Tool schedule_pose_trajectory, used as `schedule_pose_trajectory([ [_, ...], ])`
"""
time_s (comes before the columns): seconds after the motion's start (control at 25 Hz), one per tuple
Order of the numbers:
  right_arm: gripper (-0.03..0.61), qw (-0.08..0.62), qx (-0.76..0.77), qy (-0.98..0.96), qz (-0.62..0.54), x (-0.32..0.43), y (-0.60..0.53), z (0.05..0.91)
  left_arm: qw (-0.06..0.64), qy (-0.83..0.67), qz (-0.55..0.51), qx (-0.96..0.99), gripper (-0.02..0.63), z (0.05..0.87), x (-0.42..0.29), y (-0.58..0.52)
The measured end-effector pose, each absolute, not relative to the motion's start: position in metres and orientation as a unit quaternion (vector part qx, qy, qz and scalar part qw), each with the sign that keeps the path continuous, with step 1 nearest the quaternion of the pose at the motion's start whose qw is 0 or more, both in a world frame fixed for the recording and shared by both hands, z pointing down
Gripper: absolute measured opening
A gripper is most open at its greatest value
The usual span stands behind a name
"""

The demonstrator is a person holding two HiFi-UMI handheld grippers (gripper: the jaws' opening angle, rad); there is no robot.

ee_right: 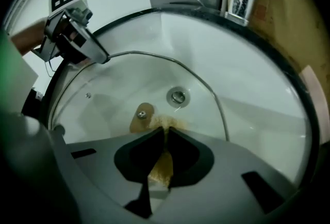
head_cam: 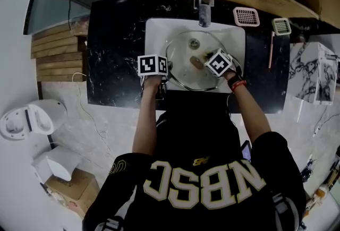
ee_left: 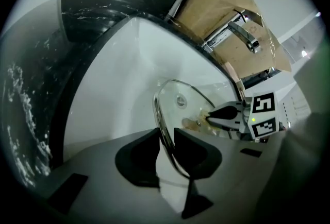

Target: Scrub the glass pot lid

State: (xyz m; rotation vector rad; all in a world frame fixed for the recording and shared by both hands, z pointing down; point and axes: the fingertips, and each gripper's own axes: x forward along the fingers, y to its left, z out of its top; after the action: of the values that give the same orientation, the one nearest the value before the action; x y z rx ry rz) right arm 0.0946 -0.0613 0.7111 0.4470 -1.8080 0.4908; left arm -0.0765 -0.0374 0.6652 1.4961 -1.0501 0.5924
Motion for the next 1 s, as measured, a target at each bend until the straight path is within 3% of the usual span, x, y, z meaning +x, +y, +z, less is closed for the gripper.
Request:
schedule_pose_trajectory([
  [0.24, 0.038, 0.539, 0.153, -0.799, 0.218, 0.053, -0.015, 0.689, 0.568, -0.451, 0.250, 0.641, 0.097, 0.664, -0.076, -0.040],
  [0.6, 0.040, 0.513, 0.158, -0.833, 0.137, -0.001, -0.047, 0.702, 0.546, -0.453, 0.301, 0.637, 0.098, 0.672, -0.079, -0.033],
  [1.0, 0.040, 0.531, 0.274, -0.787, 0.150, 0.061, -0.114, 0.726, 0.559, -0.445, 0.276, 0.643, 0.103, 0.668, -0.074, -0.037],
])
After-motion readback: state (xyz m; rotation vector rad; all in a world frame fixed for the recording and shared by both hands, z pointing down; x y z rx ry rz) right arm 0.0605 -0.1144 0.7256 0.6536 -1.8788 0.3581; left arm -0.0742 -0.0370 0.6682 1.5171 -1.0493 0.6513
